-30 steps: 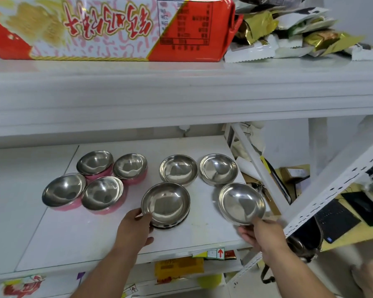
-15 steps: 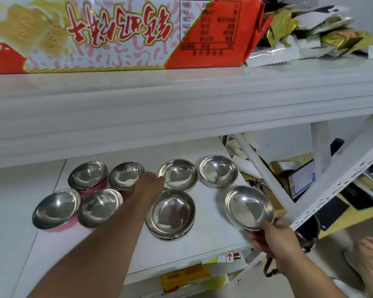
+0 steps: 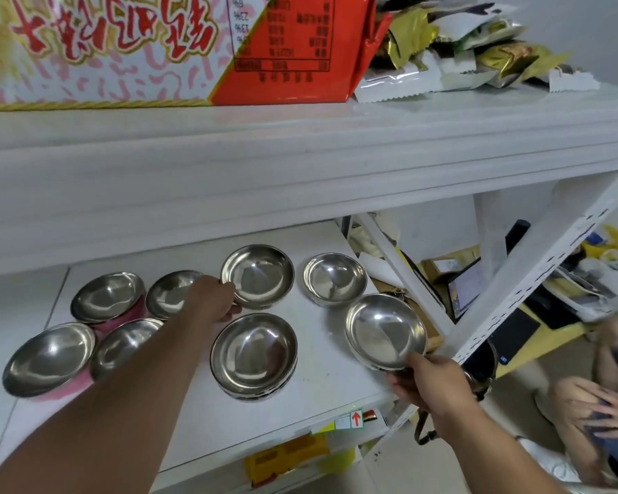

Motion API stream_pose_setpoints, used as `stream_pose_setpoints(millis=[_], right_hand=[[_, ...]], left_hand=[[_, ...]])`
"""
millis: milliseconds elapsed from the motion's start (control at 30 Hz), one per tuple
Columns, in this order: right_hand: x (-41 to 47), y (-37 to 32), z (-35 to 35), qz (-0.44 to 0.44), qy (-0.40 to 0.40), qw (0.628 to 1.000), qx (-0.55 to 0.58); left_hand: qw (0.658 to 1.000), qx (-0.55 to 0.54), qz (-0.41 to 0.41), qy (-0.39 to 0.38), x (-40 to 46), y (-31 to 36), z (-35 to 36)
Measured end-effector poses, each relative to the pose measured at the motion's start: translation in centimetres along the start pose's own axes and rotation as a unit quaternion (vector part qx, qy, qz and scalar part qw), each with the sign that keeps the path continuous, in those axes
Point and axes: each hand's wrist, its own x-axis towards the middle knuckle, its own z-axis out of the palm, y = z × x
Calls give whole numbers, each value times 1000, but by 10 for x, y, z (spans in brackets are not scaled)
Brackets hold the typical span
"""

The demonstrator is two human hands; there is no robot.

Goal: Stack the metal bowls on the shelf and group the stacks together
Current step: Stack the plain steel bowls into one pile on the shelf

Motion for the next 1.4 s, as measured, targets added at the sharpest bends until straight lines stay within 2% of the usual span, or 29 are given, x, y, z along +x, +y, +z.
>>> stream_pose_setpoints(millis=[300, 667, 1233, 1400], right_hand=[[-12, -15, 6, -36, -42, 998, 19], [-28, -29, 33, -74, -101, 992, 30], [-62, -45, 72, -94, -167, 981, -17], [-66, -45, 94, -81, -200, 976, -37]], left_hand=[[998, -49, 39, 6, -71, -11, -57], [998, -52, 2, -18, -134, -50, -66], [998, 26, 12, -48, -126, -52, -48], [999, -14, 14, -43, -127, -62, -50]])
